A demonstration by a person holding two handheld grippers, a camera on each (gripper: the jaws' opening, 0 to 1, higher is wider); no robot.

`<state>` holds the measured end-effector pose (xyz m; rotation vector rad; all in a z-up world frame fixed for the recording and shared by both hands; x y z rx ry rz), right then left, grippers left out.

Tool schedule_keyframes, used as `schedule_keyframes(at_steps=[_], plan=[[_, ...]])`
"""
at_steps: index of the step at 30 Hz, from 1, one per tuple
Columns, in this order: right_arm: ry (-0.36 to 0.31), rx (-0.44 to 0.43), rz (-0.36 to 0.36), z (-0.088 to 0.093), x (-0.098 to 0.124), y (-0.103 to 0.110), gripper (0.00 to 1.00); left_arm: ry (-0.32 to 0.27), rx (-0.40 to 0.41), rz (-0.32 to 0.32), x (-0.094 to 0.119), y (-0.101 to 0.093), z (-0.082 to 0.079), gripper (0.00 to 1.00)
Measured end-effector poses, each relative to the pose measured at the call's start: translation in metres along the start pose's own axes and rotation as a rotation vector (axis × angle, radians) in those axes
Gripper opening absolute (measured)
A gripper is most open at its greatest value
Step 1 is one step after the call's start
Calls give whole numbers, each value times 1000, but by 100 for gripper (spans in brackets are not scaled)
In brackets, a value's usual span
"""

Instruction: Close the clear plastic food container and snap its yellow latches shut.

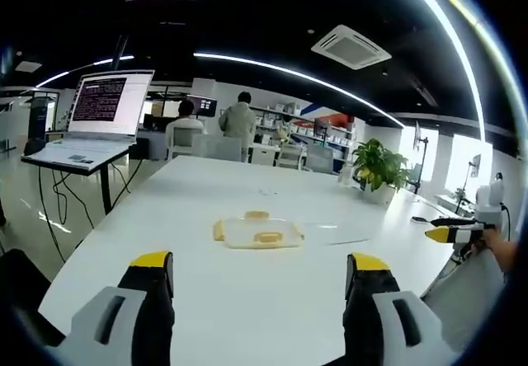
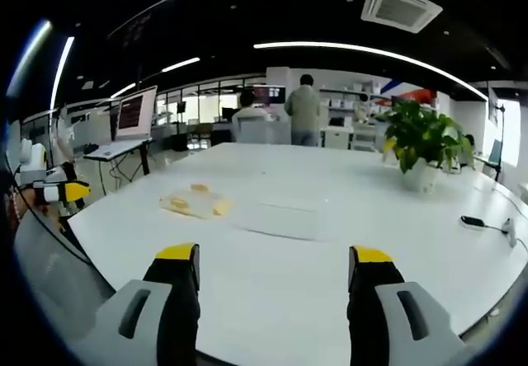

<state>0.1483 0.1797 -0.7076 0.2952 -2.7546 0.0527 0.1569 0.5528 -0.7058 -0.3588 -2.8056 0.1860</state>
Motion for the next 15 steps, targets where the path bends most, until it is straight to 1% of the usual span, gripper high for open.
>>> schedule_keyframes(at_steps=[3, 7, 10, 15], plan=[[-10, -7, -1, -1, 1, 0, 70, 2, 1, 0, 0, 0, 0, 78], [-1, -1, 1, 1, 3, 1, 69, -4, 6, -4, 1, 1, 0, 78], [3, 1, -4, 2, 3, 2, 68, 5, 7, -3, 2, 1, 2, 77], [-9, -11, -5, 1, 3, 1, 69, 18, 2, -9, 2, 1, 5, 77]])
Point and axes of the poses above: the point that each gripper's makers call its tool centre point, and the gripper's own axes: x roughly backward along the fingers, y roughly to its left, z roughly out of its underside, the point moved 3 cm from there along x, roughly backward along the fingers, and after that the axes turned 4 degrees about y, right-handed, at the moved point
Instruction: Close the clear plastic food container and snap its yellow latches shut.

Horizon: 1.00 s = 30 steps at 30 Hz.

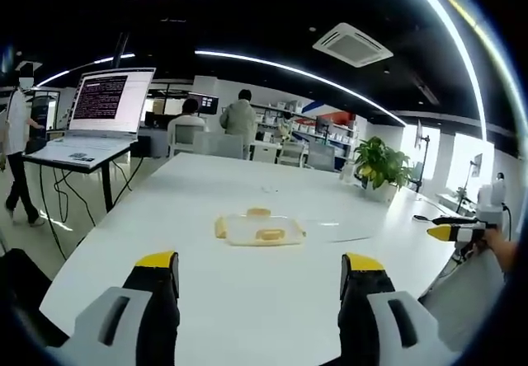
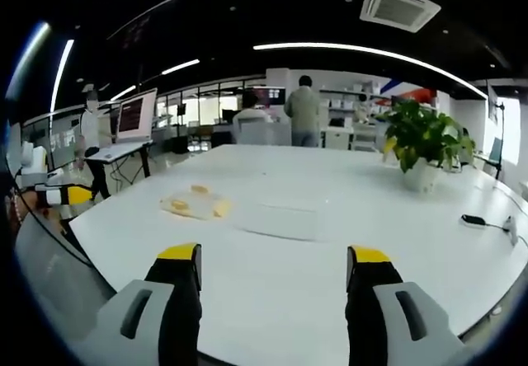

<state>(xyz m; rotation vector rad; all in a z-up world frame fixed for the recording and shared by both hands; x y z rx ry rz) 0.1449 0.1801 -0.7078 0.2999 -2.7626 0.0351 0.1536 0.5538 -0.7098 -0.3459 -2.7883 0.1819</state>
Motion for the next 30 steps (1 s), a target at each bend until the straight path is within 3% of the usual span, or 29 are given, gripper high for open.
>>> schedule_keyframes(at_steps=[8, 11, 14, 18, 30], plan=[[-14, -7, -1, -2, 1, -1, 67, 5, 11, 13, 0, -3, 0, 78], [-17, -11, 2, -3, 1, -2, 68, 50, -18, -1, -2, -2, 6, 78], [-28, -9, 15, -5, 1, -4, 68, 45, -16, 5, -2, -3, 5, 77], [-4, 3, 6, -2, 0, -2, 67, 54, -19, -16, -1, -1, 6, 76], [-8, 11, 10, -2, 0, -5, 65, 11, 21, -33, 1, 1, 1, 76]])
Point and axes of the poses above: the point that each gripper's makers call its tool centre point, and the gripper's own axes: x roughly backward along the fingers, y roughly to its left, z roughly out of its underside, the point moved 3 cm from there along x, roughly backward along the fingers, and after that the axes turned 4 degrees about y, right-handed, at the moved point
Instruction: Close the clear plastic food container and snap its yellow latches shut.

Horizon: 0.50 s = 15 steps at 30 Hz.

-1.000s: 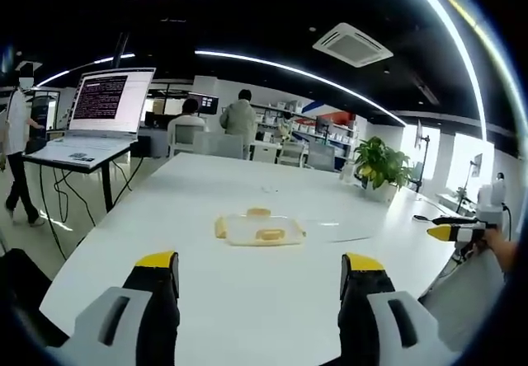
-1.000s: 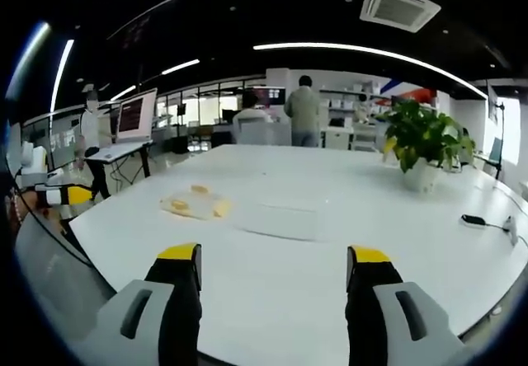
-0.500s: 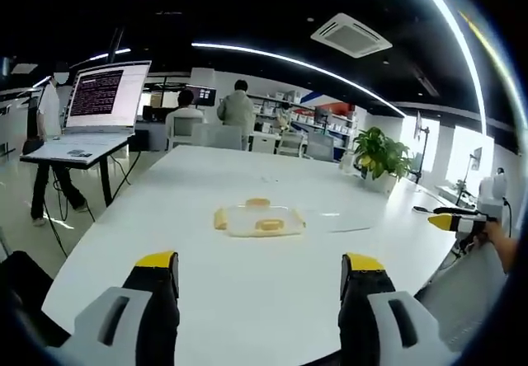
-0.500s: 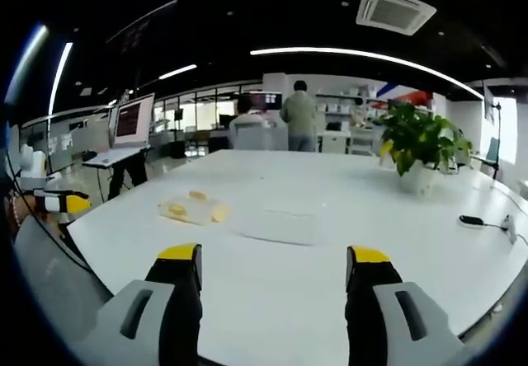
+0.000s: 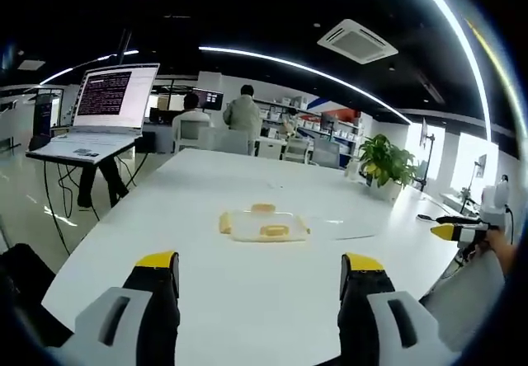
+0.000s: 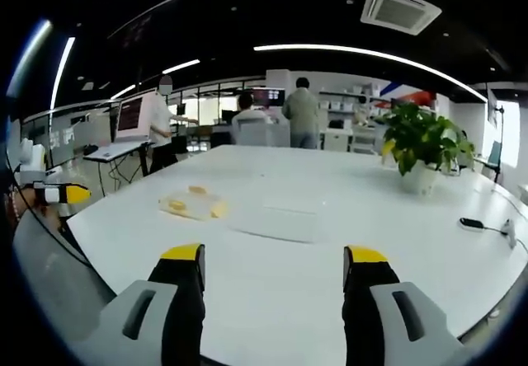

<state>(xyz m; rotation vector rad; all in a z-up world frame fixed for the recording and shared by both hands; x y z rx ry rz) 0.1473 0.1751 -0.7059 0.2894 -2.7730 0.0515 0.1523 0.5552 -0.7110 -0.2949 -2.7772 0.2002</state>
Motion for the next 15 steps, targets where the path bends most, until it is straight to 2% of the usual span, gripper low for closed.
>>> schedule_keyframes(at_steps=[11, 15], plan=[[-1, -1, -4, -1, -1, -1, 65, 14, 1, 21, -1, -3, 1, 76], [6, -5, -13, -1, -2, 0, 70, 34, -9, 41, -2, -7, 3, 79]])
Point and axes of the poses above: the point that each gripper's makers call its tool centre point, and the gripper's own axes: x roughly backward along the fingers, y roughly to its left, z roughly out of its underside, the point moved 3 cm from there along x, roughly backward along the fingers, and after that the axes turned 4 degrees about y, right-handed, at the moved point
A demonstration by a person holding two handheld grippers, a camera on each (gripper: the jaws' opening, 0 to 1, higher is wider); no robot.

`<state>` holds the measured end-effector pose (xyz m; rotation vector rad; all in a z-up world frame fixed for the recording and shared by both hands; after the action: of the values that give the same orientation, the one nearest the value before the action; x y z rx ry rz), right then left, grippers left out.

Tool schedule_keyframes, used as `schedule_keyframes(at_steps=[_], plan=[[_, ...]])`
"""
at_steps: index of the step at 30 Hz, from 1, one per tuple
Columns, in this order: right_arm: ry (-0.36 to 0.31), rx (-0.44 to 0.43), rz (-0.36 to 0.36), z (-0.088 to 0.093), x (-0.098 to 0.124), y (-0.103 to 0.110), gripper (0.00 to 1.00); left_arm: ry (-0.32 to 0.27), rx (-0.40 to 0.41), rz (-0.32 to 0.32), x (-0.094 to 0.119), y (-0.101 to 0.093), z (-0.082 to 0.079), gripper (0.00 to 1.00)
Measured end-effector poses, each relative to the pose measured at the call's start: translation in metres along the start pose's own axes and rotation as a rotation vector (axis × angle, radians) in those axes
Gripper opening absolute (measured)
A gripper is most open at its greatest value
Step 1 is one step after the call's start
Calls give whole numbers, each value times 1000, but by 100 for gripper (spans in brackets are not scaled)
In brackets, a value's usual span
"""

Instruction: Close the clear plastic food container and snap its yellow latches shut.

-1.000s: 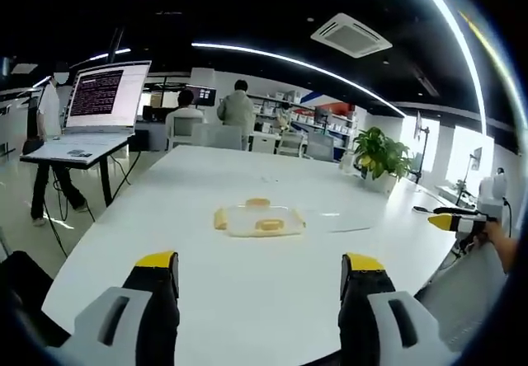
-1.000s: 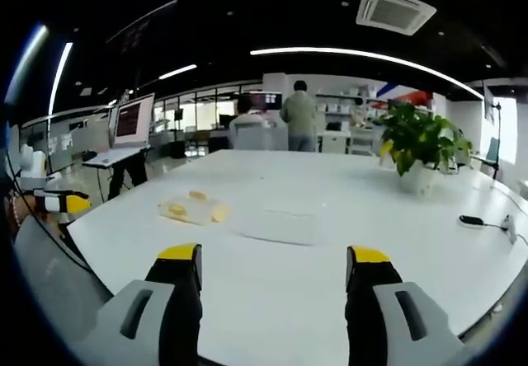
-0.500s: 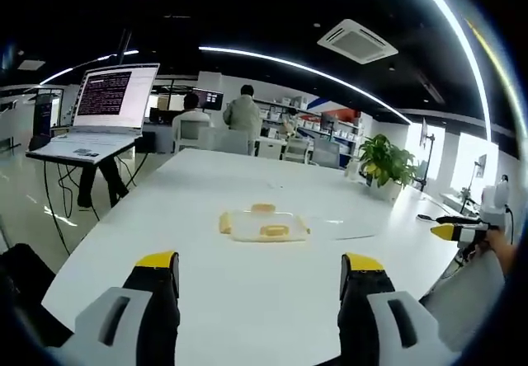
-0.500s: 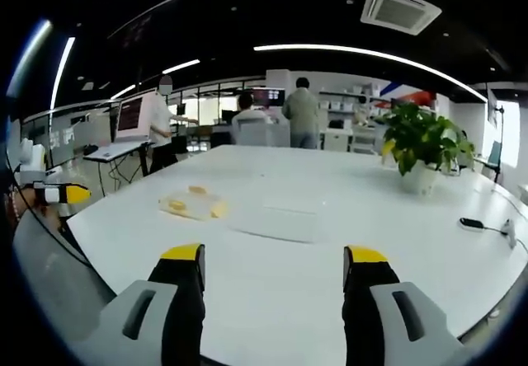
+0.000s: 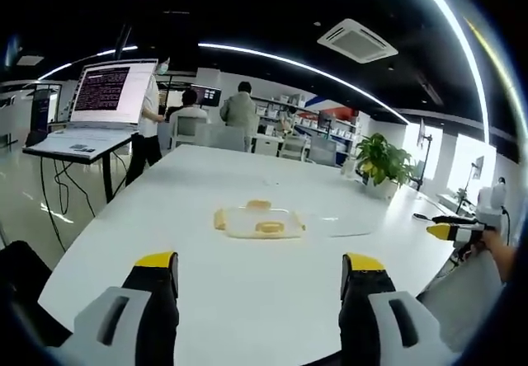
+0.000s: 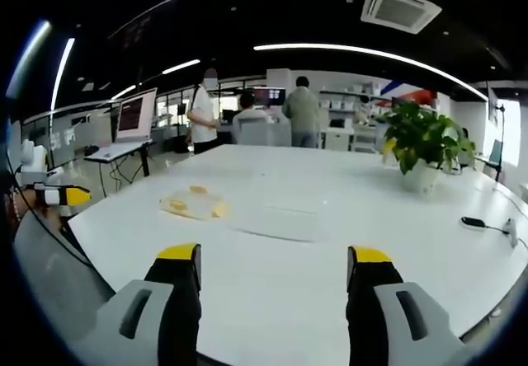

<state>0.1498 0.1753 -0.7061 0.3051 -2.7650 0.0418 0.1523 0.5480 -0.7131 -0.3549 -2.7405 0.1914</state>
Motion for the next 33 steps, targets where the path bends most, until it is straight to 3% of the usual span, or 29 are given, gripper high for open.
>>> schedule_keyframes(at_steps=[9, 12, 13, 15, 17, 21, 25, 30, 33], plan=[[44, -11, -23, 3, -2, 3, 75, 40, -12, 51, -3, -4, 1, 90], [57, -29, -33, 3, -4, 2, 78, 54, 14, 80, -6, -3, 1, 98], [59, -32, -37, 3, -4, 2, 79, 51, 23, 82, -7, -1, 0, 99], [62, -49, -60, 2, -5, 2, 79, 75, 63, 147, -9, -6, 0, 99], [81, -69, -88, 3, -6, 4, 82, 98, 91, 159, -12, -4, 0, 99], [79, -16, -101, -1, -9, 2, 85, 98, 34, 160, -21, 1, -6, 99], [62, 19, -107, -14, -17, -6, 85, 123, -53, 217, -34, -1, -14, 99], [28, 20, -195, -37, -35, -1, 79, 143, -188, 243, -52, 2, -32, 99], [52, 99, -242, -48, -51, 7, 81, 154, -233, 282, -62, 5, -43, 99]])
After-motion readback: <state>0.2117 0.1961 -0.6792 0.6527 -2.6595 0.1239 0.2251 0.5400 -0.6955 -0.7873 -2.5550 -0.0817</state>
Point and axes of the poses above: the point that each gripper's makers call its tool centre point, and the gripper's own axes: x roughly backward along the fingers, y roughly to its left, z roughly out of its underside, the point moved 3 cm from there along x, roughly backward along the fingers, and after that the axes turned 4 degrees about y, right-handed, at the moved point
